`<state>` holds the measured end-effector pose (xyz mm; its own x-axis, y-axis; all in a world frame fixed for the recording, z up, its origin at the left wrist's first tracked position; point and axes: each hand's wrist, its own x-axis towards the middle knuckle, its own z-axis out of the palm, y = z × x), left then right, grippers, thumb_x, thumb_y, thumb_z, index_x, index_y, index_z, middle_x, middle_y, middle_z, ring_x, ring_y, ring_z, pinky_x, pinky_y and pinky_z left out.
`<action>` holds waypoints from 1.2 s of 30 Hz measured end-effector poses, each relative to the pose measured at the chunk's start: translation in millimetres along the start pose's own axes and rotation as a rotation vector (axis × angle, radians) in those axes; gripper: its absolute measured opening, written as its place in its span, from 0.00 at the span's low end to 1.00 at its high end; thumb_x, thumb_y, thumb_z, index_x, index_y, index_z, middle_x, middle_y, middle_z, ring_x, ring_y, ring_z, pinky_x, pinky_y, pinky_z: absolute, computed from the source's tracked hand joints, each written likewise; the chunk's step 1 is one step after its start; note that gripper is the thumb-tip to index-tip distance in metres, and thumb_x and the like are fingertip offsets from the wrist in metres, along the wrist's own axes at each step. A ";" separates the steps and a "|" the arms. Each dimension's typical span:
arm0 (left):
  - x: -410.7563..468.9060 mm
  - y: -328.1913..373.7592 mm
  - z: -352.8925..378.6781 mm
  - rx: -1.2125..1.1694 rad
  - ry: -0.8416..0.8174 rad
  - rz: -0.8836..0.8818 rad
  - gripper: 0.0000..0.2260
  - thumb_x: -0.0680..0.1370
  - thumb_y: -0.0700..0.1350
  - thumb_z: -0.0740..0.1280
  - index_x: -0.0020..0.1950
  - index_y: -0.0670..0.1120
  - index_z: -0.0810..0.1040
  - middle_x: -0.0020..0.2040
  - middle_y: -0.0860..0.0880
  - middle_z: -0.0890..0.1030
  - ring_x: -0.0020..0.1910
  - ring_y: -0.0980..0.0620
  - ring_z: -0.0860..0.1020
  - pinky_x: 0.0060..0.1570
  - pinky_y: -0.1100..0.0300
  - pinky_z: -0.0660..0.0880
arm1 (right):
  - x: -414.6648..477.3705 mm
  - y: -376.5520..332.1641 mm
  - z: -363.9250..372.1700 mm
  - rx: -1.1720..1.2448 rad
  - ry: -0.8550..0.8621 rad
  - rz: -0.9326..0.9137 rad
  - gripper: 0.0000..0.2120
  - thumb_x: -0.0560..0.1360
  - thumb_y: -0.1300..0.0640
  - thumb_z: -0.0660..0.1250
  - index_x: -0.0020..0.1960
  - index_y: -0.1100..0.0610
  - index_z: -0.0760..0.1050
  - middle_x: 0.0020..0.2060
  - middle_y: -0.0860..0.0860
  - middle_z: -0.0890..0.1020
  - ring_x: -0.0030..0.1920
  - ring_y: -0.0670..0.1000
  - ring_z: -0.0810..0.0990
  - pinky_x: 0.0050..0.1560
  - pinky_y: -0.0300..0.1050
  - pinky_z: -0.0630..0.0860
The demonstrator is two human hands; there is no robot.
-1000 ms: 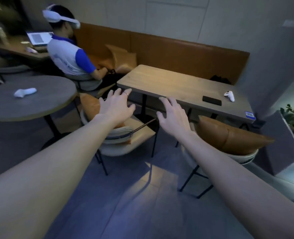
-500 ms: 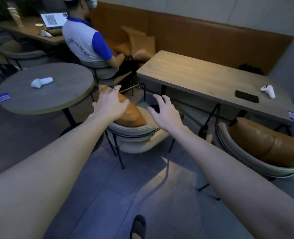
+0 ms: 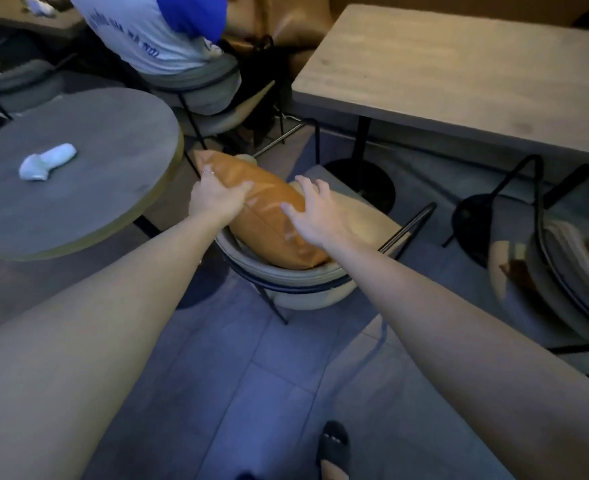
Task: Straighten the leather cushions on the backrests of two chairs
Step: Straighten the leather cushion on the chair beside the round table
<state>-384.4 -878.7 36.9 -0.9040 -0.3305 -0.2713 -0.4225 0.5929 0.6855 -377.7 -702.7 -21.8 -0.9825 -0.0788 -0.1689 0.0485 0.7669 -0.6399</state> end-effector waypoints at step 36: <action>169.4 -109.5 27.5 -0.367 -0.432 -0.379 0.57 0.54 0.74 0.72 0.80 0.55 0.60 0.73 0.47 0.73 0.65 0.38 0.76 0.60 0.34 0.76 | -86.5 35.9 163.2 1.048 0.478 0.976 0.37 0.76 0.64 0.63 0.82 0.50 0.56 0.73 0.56 0.71 0.69 0.63 0.71 0.65 0.65 0.73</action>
<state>-493.1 -979.5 -102.7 -0.6752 -0.0986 -0.7310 -0.7345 0.1812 0.6540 -261.6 -772.3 -152.5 -0.4443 0.5455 -0.7106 0.5978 -0.4102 -0.6887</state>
